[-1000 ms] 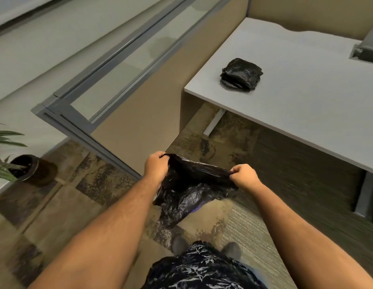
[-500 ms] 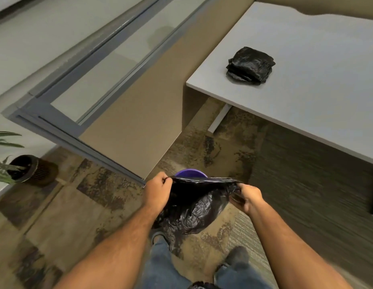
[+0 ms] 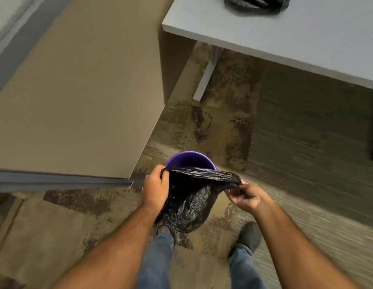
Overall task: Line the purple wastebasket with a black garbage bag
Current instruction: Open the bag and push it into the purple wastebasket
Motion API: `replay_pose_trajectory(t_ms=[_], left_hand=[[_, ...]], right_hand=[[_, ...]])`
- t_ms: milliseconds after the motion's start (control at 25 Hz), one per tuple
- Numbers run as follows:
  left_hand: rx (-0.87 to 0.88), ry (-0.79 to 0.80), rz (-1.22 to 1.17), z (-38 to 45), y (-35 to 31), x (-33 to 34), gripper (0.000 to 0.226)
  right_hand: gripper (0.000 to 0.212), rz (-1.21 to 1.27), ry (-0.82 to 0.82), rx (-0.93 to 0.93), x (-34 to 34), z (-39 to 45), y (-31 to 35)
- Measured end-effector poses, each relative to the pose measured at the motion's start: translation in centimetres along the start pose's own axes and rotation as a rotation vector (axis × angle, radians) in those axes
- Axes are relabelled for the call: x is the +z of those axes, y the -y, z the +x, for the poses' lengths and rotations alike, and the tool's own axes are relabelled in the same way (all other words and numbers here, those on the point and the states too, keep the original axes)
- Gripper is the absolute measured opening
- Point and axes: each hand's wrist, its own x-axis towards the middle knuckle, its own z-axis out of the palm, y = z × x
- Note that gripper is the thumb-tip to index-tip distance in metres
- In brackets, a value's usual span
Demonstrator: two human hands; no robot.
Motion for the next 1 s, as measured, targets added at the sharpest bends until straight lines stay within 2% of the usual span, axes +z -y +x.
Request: replay_pose_trajectory(t_ms=[160, 280, 360, 440, 520, 600, 680, 800, 880, 920, 1000], left_hand=[[-0.005, 0.022, 0.007, 4.5, 4.7, 3.2, 0.017], [-0.104, 0.050, -0.071, 7.3, 7.9, 5.9, 0.020], [-0.207, 0.083, -0.148, 8.8, 10.7, 8.0, 0.023], [-0.266, 0.140, -0.202, 9.7, 13.3, 10.0, 0.022], [-0.249, 0.185, -0.206, 10.1, 15.4, 11.6, 0.019], [-0.161, 0.217, -0.165, 10.1, 16.9, 12.5, 0.019], [-0.060, 0.268, -0.099, 10.0, 18.5, 13.3, 0.018], [0.052, 0.294, 0.045, 10.4, 19.9, 14.0, 0.020], [0.050, 0.290, 0.059, 11.2, 20.2, 14.6, 0.027], [0.028, 0.278, 0.037, 11.7, 20.3, 14.8, 0.030], [-0.042, 0.219, -0.026, 13.1, 20.2, 15.3, 0.037]], right_hand=[[0.040, 0.084, -0.065, 0.022, 3.3, 5.8, -0.5], [0.037, -0.046, -0.046, -0.022, 3.8, 9.7, -0.9], [0.026, -0.222, -0.144, -0.148, 3.1, 13.3, -1.4], [0.016, -0.273, -0.241, -0.221, 1.6, 16.4, -1.5], [0.019, -0.167, -0.266, -0.089, -0.6, 19.2, -1.3], [0.024, -0.037, -0.300, 0.110, -2.3, 20.8, -1.3], [0.035, 0.047, -0.342, 0.164, -3.1, 22.7, -1.2], [0.034, 0.160, -0.445, 0.104, -2.0, 24.1, -0.7], [0.027, 0.138, -0.446, -0.005, -0.5, 24.8, -0.4], [0.020, 0.018, -0.429, -0.109, 0.0, 25.3, -0.4], [0.008, -0.371, -0.440, -0.376, 0.6, 26.6, -0.4]])
